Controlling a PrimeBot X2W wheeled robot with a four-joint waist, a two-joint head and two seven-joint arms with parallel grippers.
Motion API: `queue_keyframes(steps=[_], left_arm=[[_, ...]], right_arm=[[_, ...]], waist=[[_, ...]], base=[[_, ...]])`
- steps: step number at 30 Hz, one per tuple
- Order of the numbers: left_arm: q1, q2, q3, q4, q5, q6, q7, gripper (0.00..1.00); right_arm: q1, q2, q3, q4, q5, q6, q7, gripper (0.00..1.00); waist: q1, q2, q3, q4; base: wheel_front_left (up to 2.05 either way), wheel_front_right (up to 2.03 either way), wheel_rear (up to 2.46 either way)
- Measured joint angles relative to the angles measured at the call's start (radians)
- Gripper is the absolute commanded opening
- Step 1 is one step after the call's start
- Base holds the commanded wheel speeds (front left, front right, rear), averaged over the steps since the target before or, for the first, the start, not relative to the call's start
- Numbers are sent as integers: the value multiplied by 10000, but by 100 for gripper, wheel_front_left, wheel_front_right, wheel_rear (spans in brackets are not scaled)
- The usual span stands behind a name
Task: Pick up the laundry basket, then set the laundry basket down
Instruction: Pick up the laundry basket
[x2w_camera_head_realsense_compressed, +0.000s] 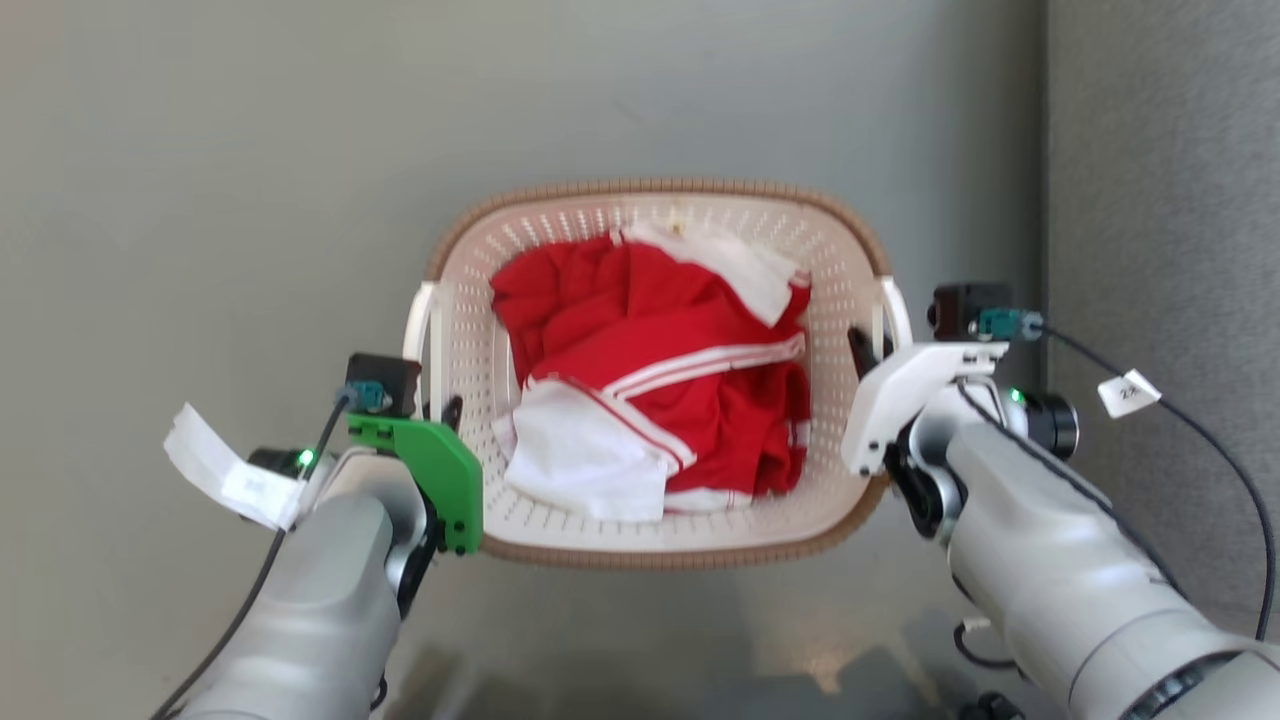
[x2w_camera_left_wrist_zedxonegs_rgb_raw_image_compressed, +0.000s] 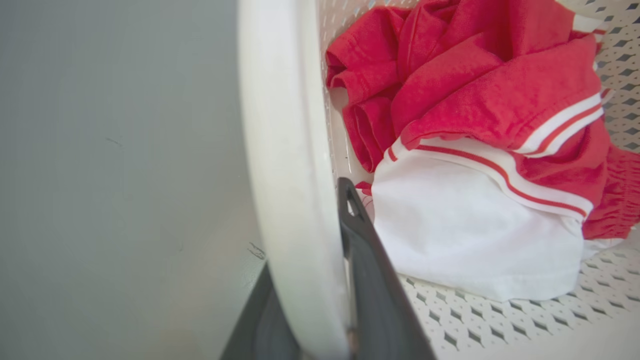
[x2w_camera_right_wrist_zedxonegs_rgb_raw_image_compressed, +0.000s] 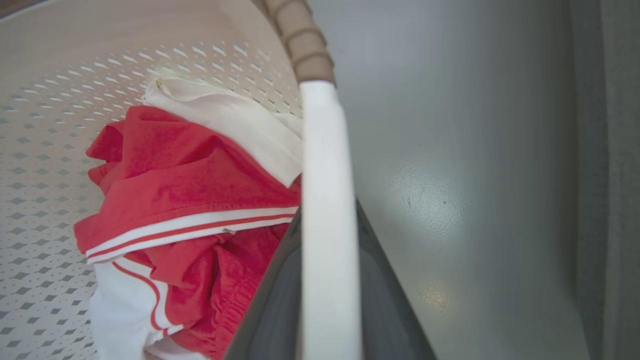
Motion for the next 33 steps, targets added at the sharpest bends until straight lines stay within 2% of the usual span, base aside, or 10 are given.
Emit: queue_keyframes(steps=[10, 33], left_arm=[[822, -10, -203, 33, -522, 0, 278, 0], [3150, -12, -872, 267, -1204, 2, 892, 0]], right_arm=[[820, 10, 587, 61, 470, 88, 663, 0], [3355, 23, 1776, -265, 1620, 71, 1051, 0]], waist=[[-1, 0, -1392, 30], [-1, 0, -4795, 32]], base=[[0, 0, 0], [0, 0, 0]])
